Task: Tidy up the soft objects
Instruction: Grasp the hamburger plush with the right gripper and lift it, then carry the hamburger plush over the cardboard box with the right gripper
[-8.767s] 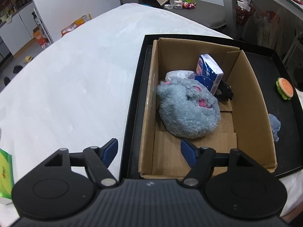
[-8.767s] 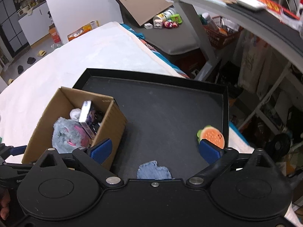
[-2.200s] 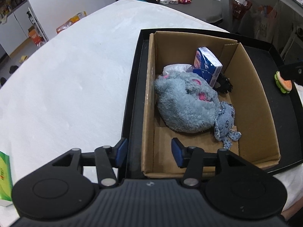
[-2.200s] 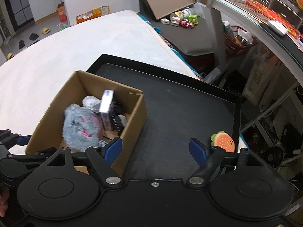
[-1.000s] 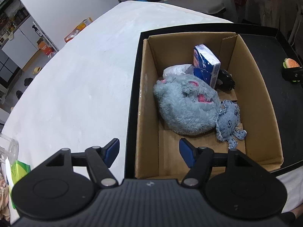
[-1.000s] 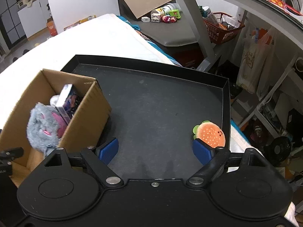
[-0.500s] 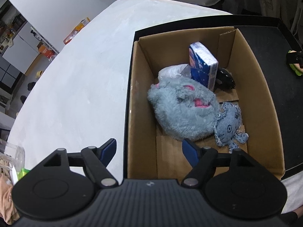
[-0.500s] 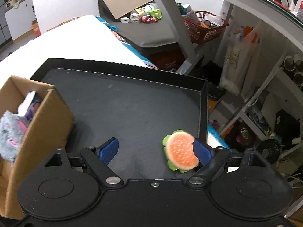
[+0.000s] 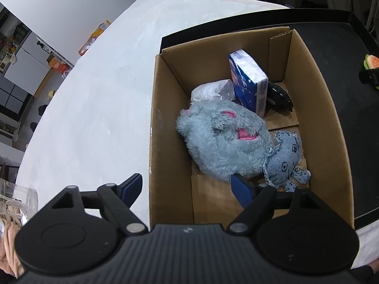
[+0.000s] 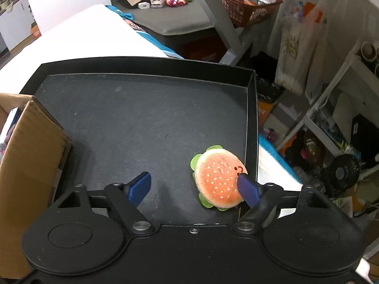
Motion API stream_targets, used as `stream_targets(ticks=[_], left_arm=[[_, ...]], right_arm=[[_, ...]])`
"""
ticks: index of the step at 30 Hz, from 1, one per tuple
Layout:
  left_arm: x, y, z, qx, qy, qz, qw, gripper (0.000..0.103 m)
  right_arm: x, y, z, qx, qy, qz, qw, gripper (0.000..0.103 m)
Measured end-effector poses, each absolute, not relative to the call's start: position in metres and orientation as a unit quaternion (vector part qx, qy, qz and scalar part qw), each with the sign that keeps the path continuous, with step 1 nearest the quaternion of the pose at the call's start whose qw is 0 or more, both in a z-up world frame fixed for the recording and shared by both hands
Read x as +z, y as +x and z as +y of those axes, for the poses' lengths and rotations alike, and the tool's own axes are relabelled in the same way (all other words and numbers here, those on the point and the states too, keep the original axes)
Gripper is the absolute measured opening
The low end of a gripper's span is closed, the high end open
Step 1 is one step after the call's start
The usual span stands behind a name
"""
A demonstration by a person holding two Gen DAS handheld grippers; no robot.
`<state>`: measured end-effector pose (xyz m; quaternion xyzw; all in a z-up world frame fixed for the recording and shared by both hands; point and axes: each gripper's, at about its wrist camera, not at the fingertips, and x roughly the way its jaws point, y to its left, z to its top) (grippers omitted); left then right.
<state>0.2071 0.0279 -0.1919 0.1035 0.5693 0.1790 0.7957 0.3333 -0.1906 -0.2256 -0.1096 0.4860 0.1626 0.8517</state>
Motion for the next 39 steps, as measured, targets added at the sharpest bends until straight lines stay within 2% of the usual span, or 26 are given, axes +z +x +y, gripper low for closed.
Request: stream_targets(ticks=[5,7,10,15,17,18,20,21,24,25,31,39], left_arm=[[-0.190,0.206,0.027,0.183,0.109,0.566,0.796,0.084],[-0.187,0.205,0.027,0.182,0.109,0.565,0.798,0.084],[-0.183,0.205,0.028,0.174,0.118,0.561,0.801,0.084],[-0.170,0.205,0.035,0.169,0.127,0.544,0.812,0.084],[-0.168,0.205,0.038,0.170,0.119,0.543,0.814,0.084],[-0.168,0.205,0.039,0.169,0.118,0.543,0.814,0.084],[-0.169,0.204,0.038,0.166,0.123,0.543,0.814,0.084],[-0.169,0.203,0.037,0.163,0.127,0.543,0.814,0.084],[-0.170,0.201,0.037,0.160,0.128,0.542,0.815,0.084],[-0.170,0.201,0.037,0.159,0.126,0.542,0.816,0.084],[-0.167,0.199,0.042,0.157,0.120,0.537,0.820,0.084],[-0.165,0.193,0.051,0.154,0.112,0.533,0.824,0.084]], right_arm=[[-0.229,0.332,-0.190,0.161,-0.126,0.484,0.851,0.060],[-0.229,0.330,-0.190,0.156,-0.135,0.485,0.850,0.048],[-0.230,0.331,-0.193,0.147,-0.141,0.486,0.850,0.037],[-0.231,0.331,-0.193,0.144,-0.149,0.489,0.847,0.036],[-0.231,0.333,-0.191,0.141,-0.154,0.488,0.848,0.043],[-0.231,0.334,-0.191,0.139,-0.154,0.489,0.847,0.051],[-0.234,0.336,-0.192,0.140,-0.151,0.495,0.844,0.052],[-0.235,0.335,-0.193,0.140,-0.151,0.496,0.844,0.051],[-0.234,0.333,-0.195,0.135,-0.164,0.491,0.845,0.034],[-0.232,0.332,-0.196,0.135,-0.160,0.491,0.845,0.032],[-0.222,0.327,-0.206,0.145,-0.120,0.504,0.843,0.024],[-0.204,0.321,-0.217,0.155,-0.067,0.509,0.844,0.023]])
